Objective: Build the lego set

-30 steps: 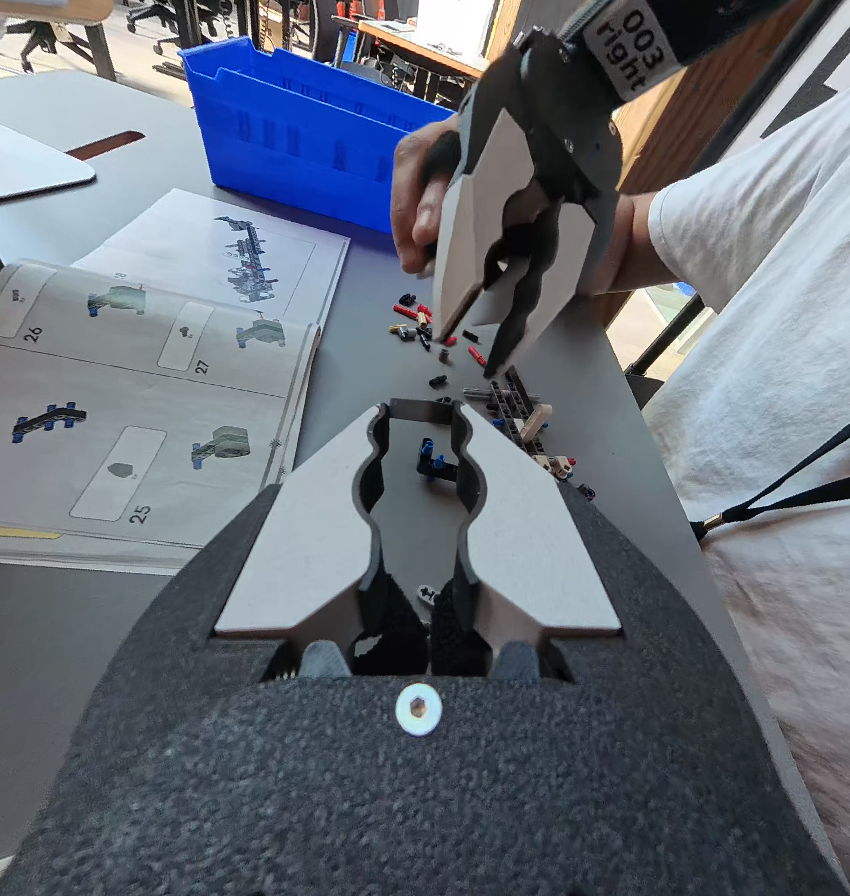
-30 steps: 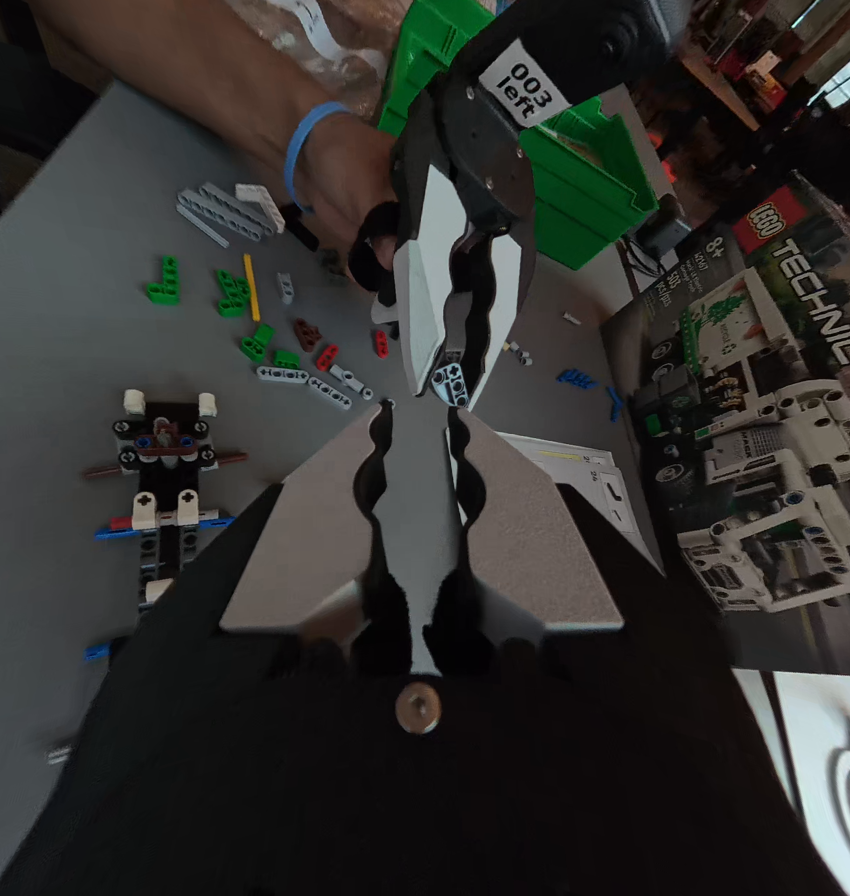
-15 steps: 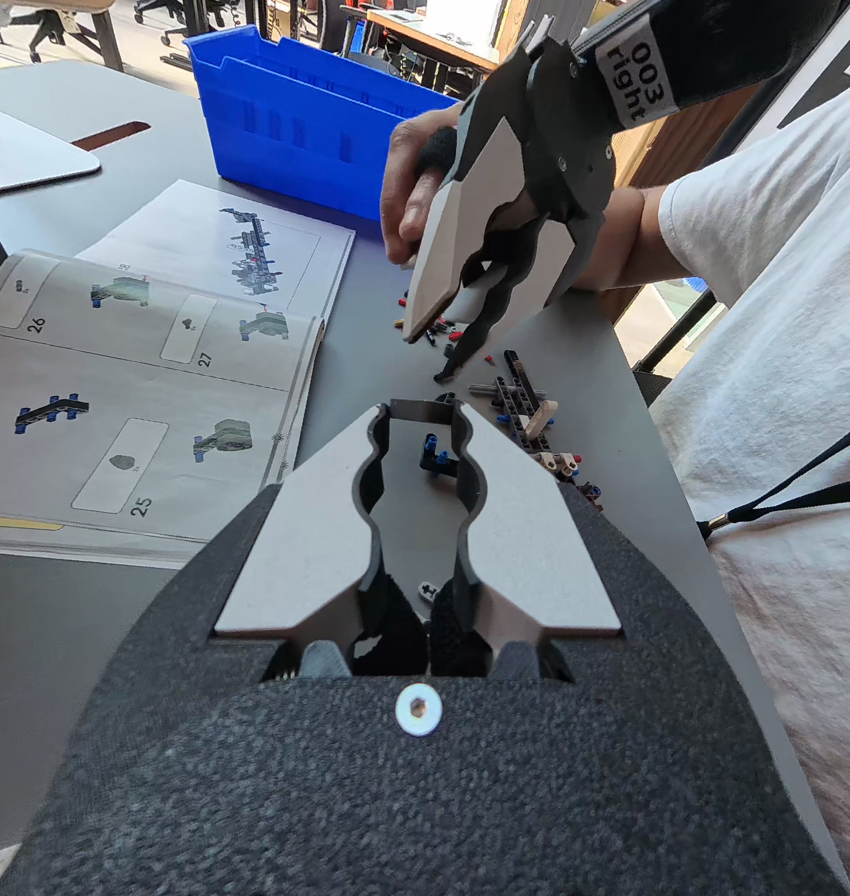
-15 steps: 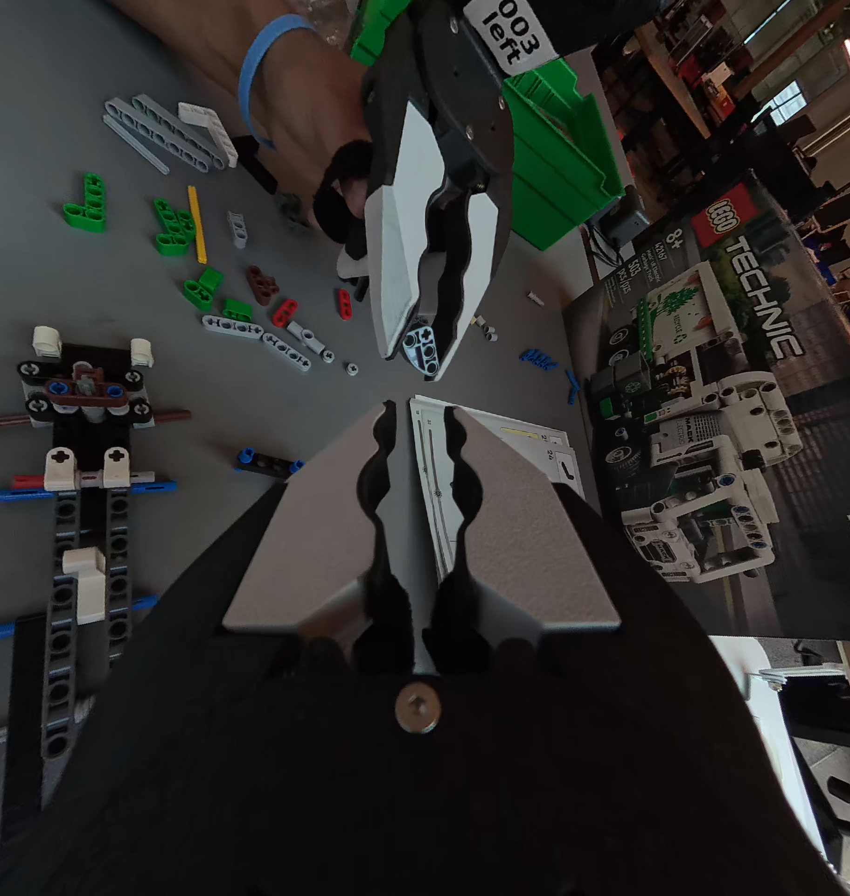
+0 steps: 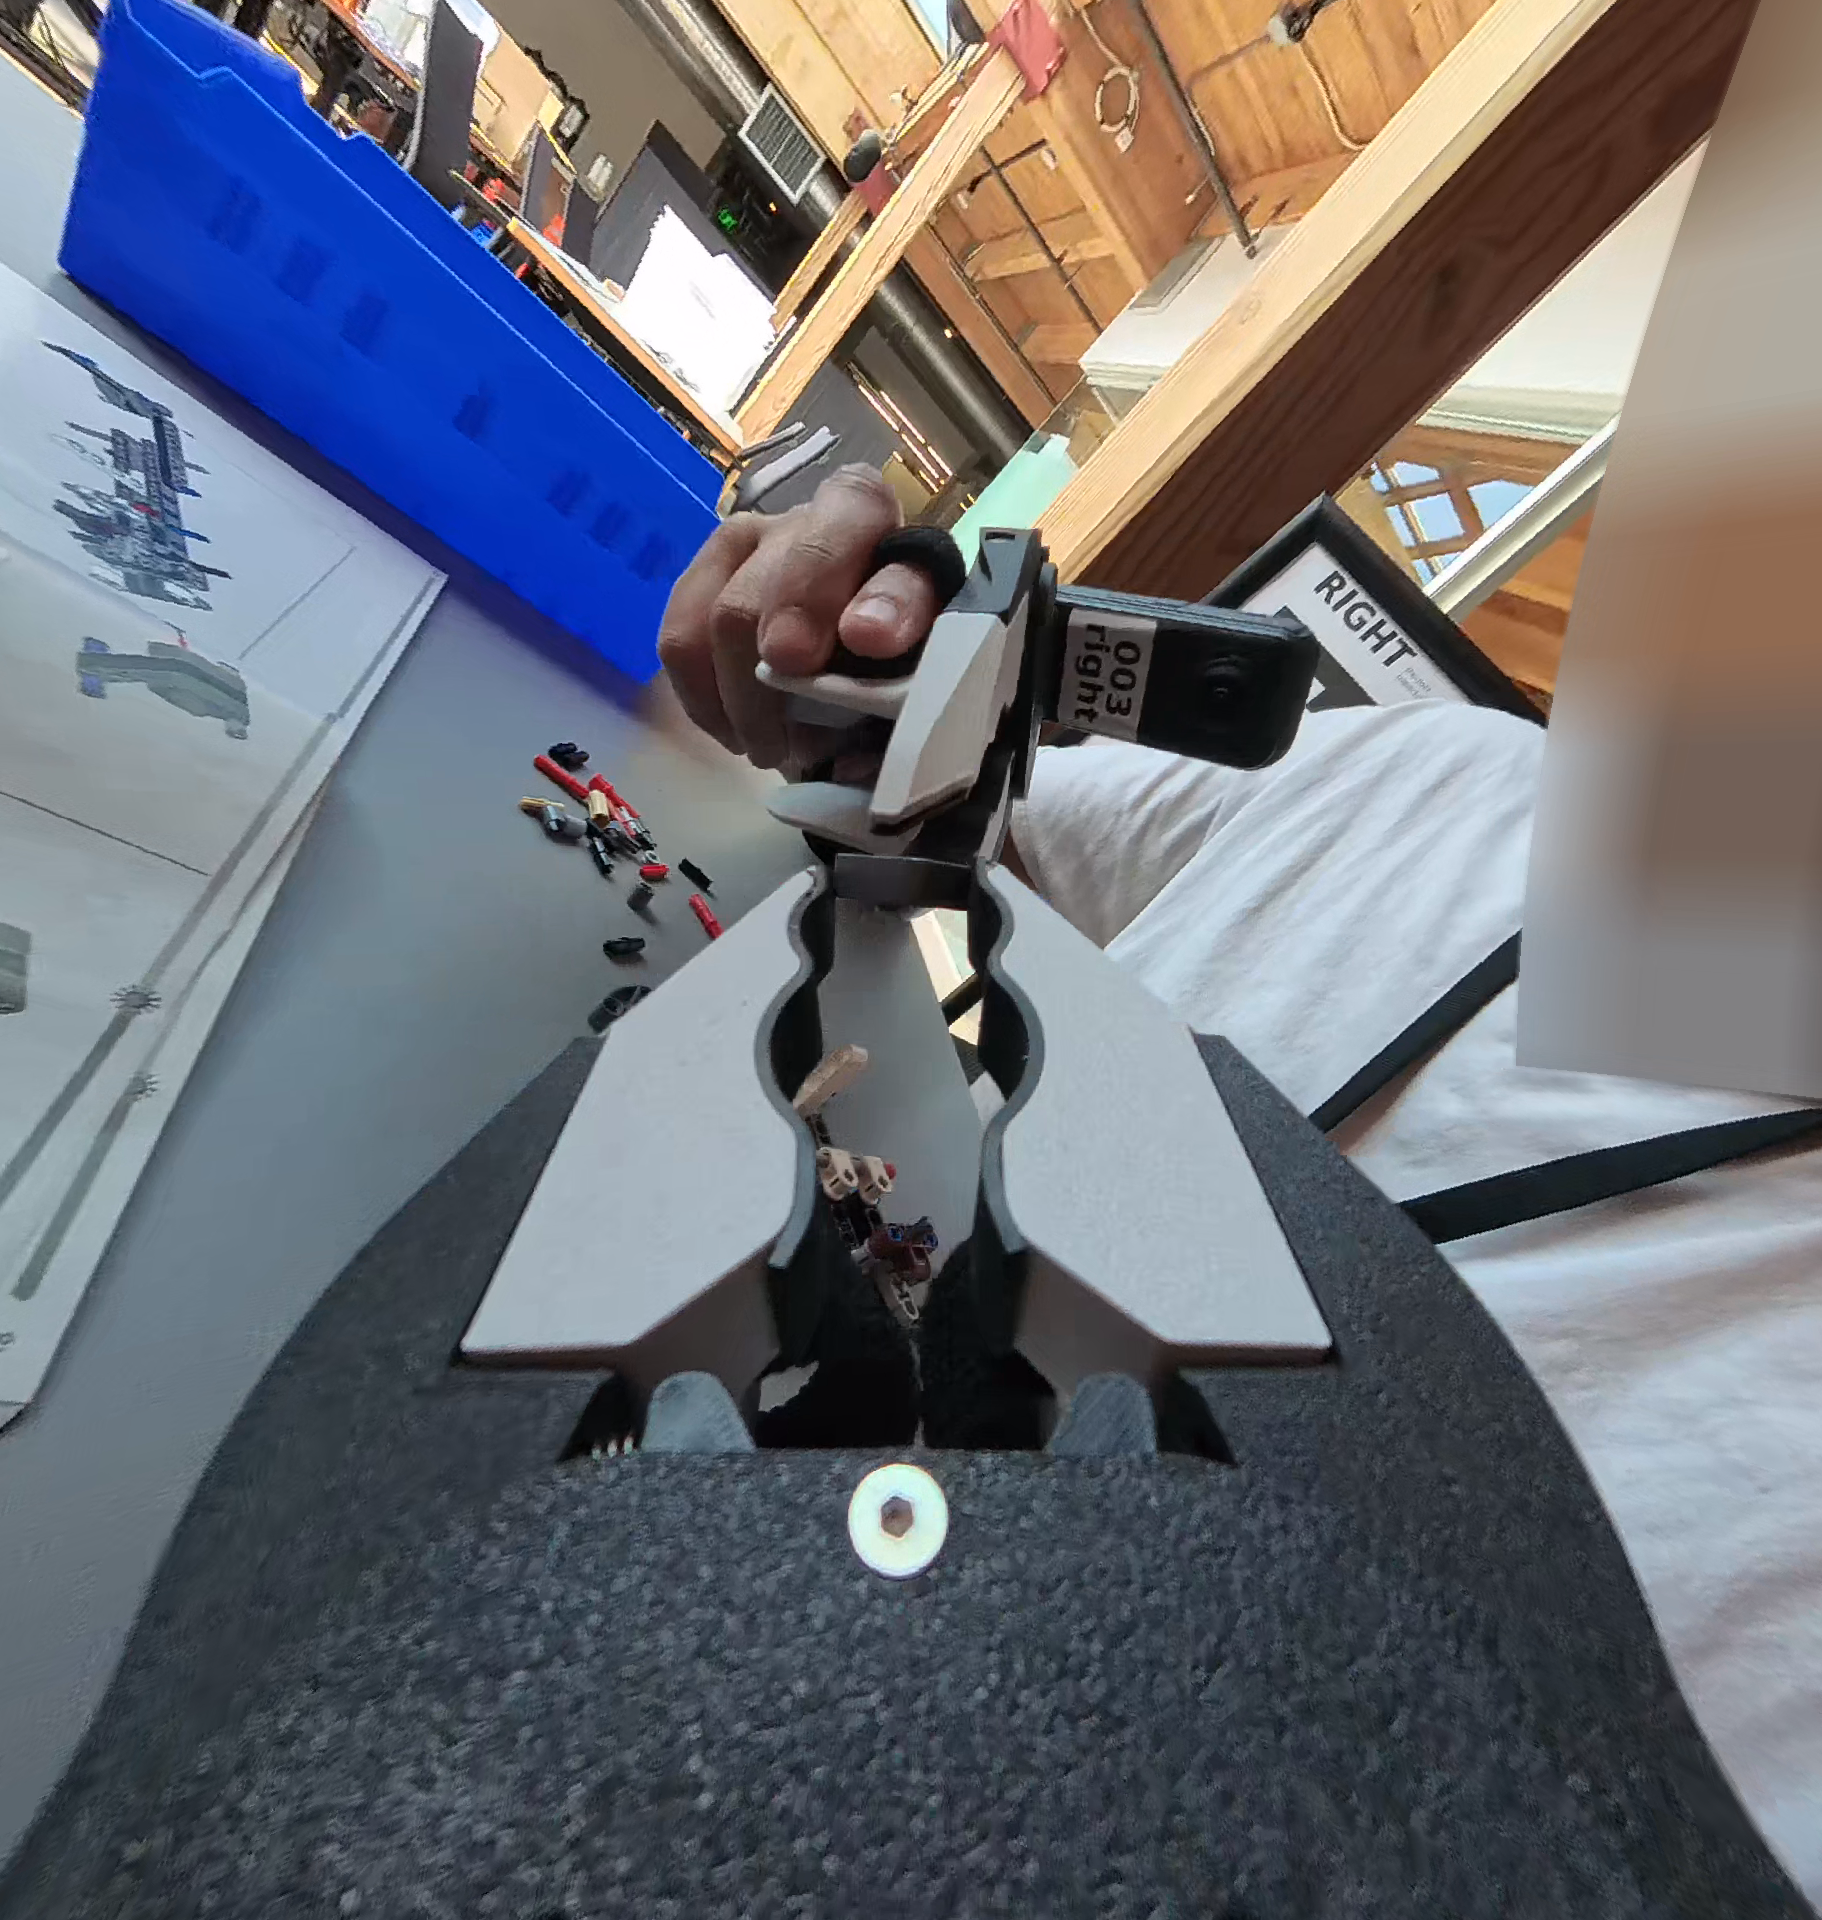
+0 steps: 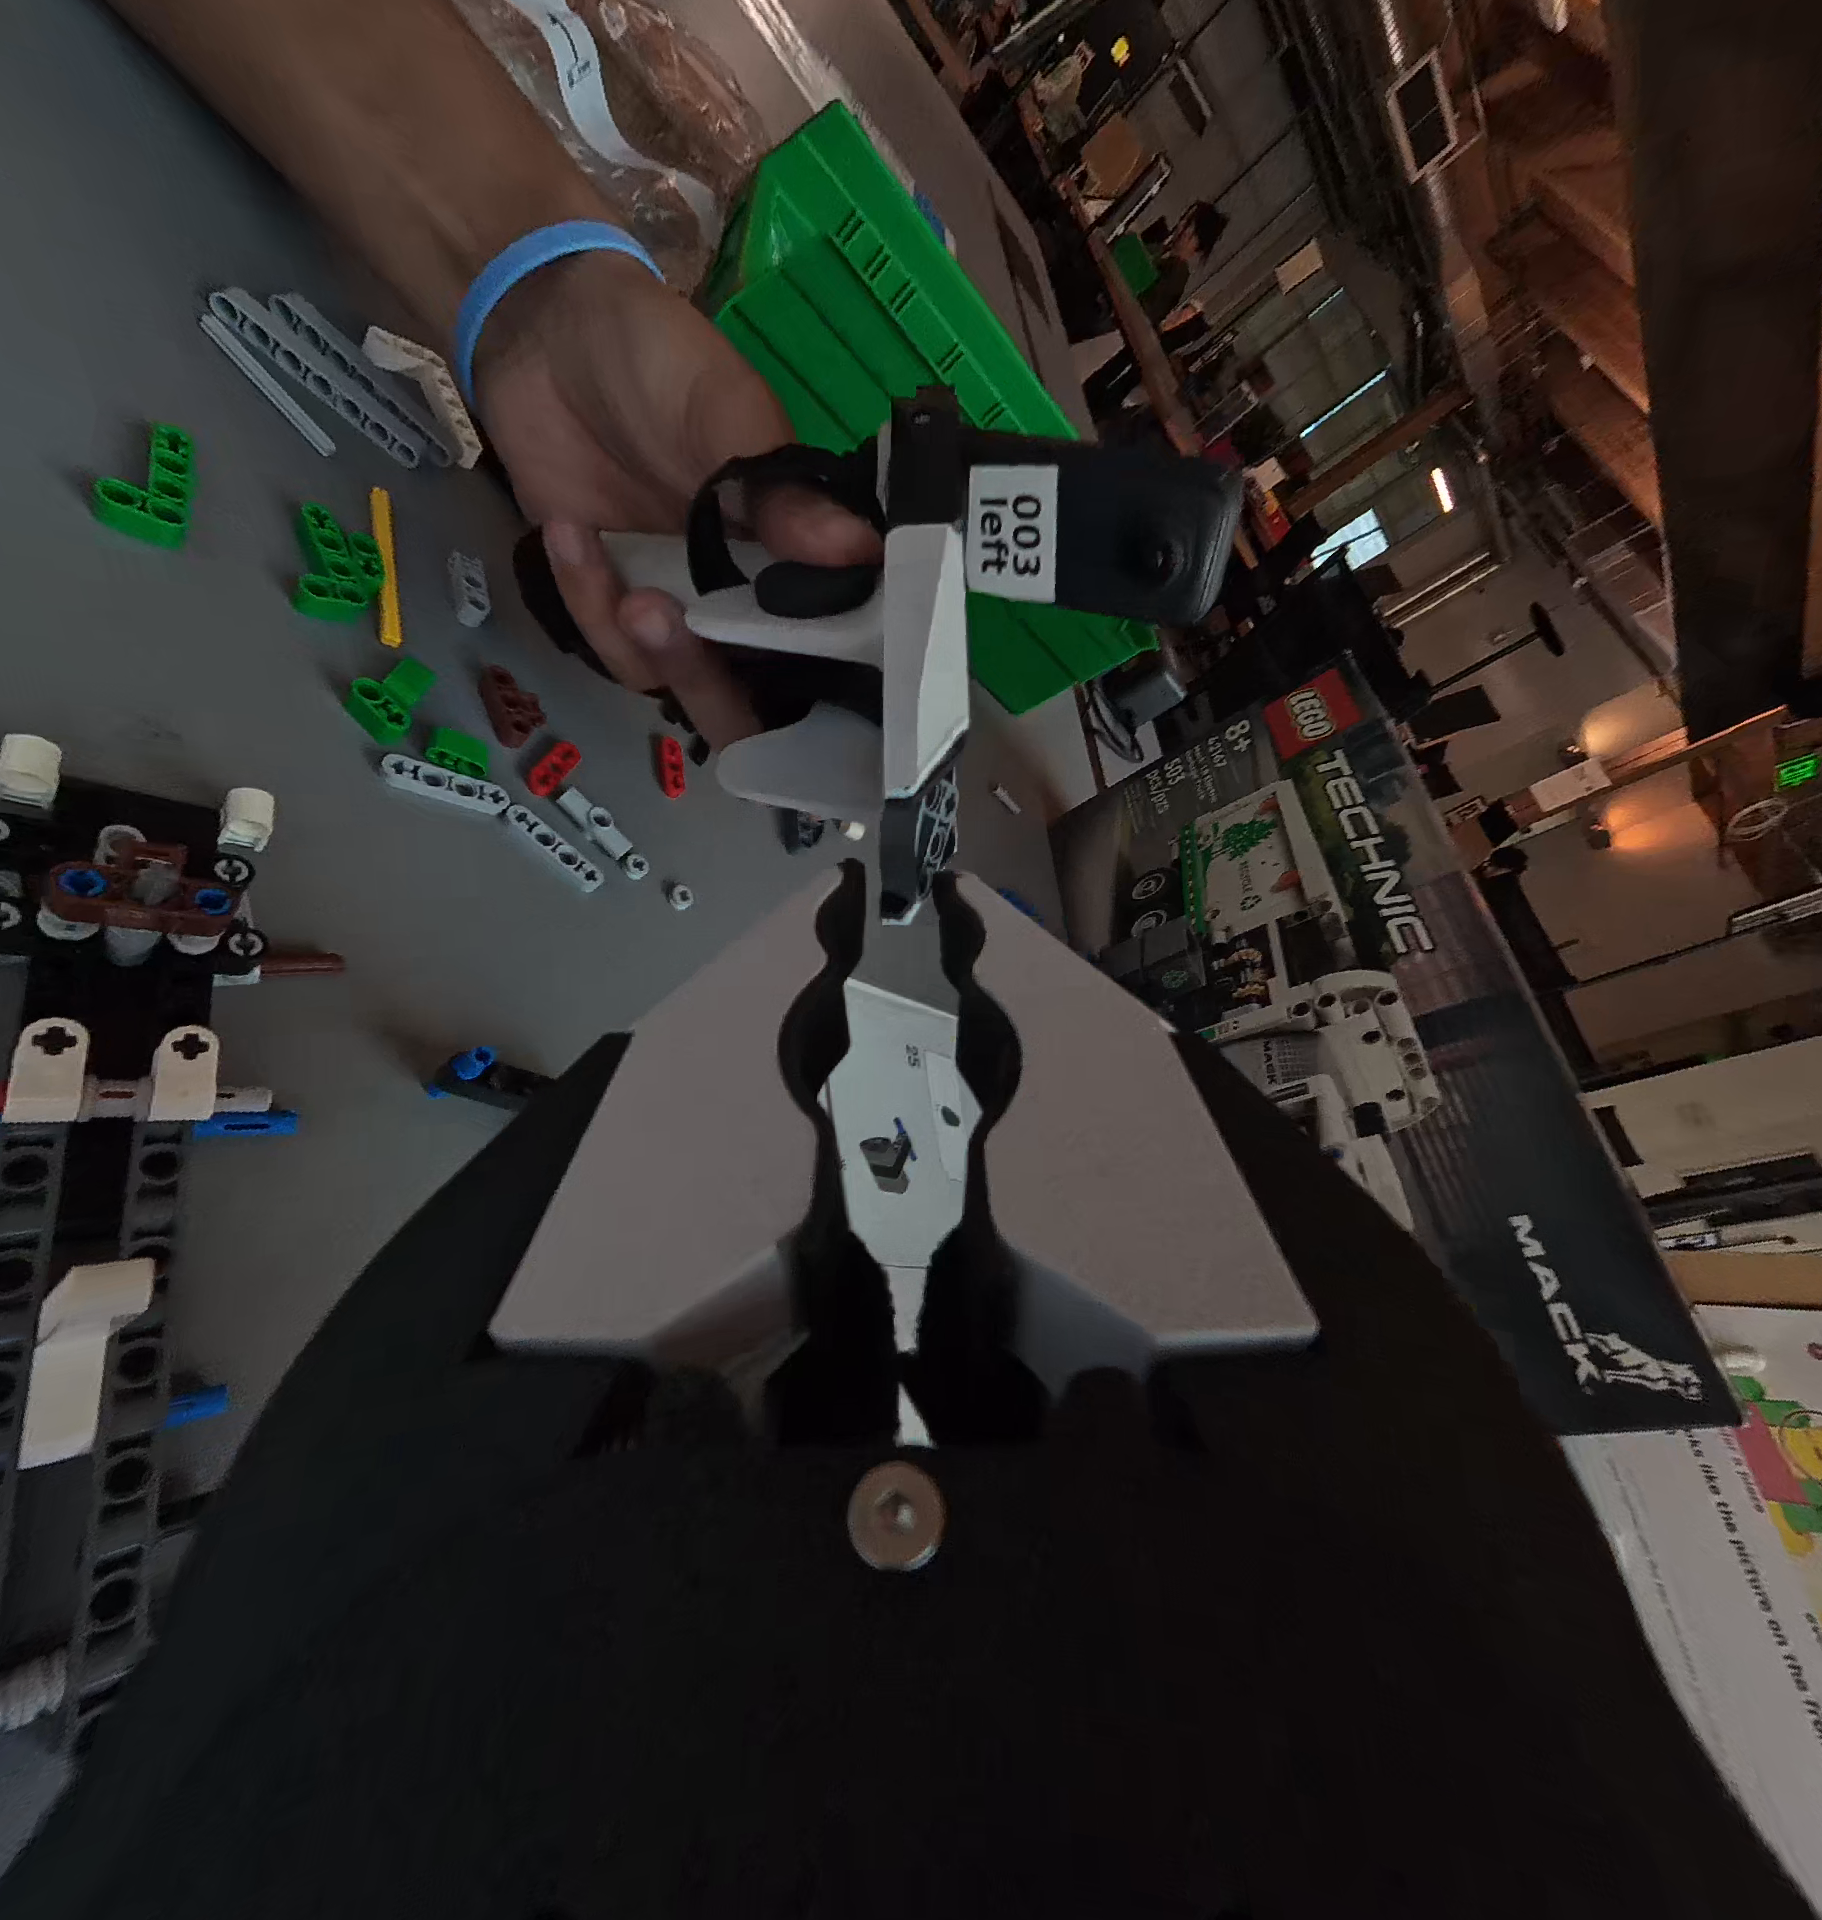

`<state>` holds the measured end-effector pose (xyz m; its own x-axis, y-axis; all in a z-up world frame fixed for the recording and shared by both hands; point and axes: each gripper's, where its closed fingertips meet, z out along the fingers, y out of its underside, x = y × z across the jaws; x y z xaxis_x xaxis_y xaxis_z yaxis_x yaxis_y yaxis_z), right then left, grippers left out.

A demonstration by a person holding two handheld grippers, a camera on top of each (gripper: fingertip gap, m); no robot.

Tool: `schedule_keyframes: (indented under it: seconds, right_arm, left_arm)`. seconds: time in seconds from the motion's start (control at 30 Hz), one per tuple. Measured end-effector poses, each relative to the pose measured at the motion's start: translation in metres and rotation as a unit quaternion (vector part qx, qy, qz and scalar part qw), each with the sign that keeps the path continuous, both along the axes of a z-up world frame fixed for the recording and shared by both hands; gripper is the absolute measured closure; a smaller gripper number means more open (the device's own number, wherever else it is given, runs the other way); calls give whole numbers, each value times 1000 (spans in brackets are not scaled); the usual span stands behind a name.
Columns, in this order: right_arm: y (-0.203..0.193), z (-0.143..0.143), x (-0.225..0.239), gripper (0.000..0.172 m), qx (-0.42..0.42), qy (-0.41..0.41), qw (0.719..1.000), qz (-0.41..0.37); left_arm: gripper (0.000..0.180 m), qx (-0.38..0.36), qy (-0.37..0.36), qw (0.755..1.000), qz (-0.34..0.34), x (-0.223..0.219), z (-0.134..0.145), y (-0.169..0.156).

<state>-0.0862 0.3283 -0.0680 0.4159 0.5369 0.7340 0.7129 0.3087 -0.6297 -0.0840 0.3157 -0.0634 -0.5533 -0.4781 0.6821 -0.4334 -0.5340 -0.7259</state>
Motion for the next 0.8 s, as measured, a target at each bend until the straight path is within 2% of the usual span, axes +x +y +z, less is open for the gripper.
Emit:
schedule_keyframes:
  seconds: [0.1,0.3,0.33,0.4,0.5,0.6,0.67,0.7,0.73,0.8]
  right_arm:
    - [-1,4,-1,158,33,-16,999,-1]
    - [1,-1,-2,154,38,-32,999,-10]
    - [2,-3,-1,153,44,-41,998,-14]
    - [1,-2,-3,163,65,-49,997,-16]
    - [1,1,-3,165,64,-36,997,-15]
    - [3,0,0,165,1,14,1000,-4]
    - [6,-4,5,165,-95,75,993,5]
    - [7,-5,7,165,-150,117,982,16]
    - [5,-12,6,165,-236,157,959,33]
    - [0,-20,4,165,-386,241,888,60]
  left_arm:
    - [157,-23,10,1000,-11,1,-2,-3]
    - [157,-90,12,995,-28,2,3,-6]
    - [157,-93,12,995,-25,3,4,-7]
    - [157,-90,10,995,-31,2,3,-11]
    - [157,-66,1,997,-28,1,4,-12]
    - [151,26,-10,1000,6,1,-2,-2]
    - [148,151,-15,988,36,-1,-17,10]
    - [144,233,-16,971,54,-2,-27,17]
    - [144,313,-18,947,70,-3,-37,25]
    - [143,427,-28,900,83,-4,-50,31]
